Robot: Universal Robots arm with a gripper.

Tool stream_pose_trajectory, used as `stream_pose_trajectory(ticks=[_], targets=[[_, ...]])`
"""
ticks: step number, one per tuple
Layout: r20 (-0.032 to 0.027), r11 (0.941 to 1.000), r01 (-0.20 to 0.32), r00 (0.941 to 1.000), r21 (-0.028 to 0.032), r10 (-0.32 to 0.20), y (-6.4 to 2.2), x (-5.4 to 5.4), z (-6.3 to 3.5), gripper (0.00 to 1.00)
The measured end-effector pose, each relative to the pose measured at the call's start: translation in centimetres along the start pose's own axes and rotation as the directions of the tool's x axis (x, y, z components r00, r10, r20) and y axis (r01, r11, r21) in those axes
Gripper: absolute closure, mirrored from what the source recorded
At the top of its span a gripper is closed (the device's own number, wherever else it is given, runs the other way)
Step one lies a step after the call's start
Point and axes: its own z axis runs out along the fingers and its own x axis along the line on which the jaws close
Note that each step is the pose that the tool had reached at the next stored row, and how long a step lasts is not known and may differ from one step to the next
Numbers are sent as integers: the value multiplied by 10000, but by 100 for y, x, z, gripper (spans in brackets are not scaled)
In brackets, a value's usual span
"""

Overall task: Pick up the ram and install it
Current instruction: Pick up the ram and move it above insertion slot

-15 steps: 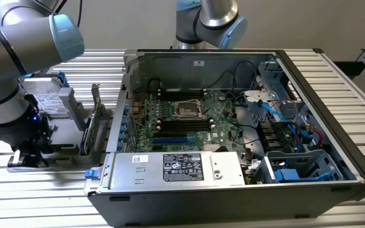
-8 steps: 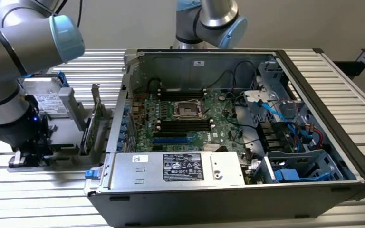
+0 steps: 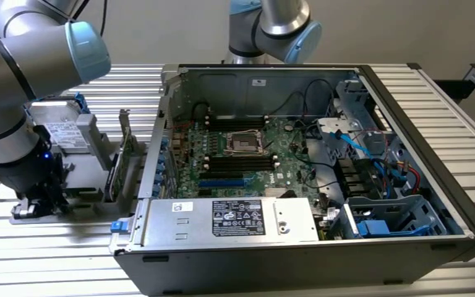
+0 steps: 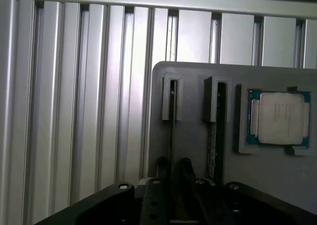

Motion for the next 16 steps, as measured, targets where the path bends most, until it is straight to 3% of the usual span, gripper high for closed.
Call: stream_pose_trajectory(ticks=[1, 16], targets=[[-1, 10000, 0, 10000, -2, 0, 0, 0, 3, 86], [2, 10000, -1, 10000, 5, 1, -1, -1, 10, 86]])
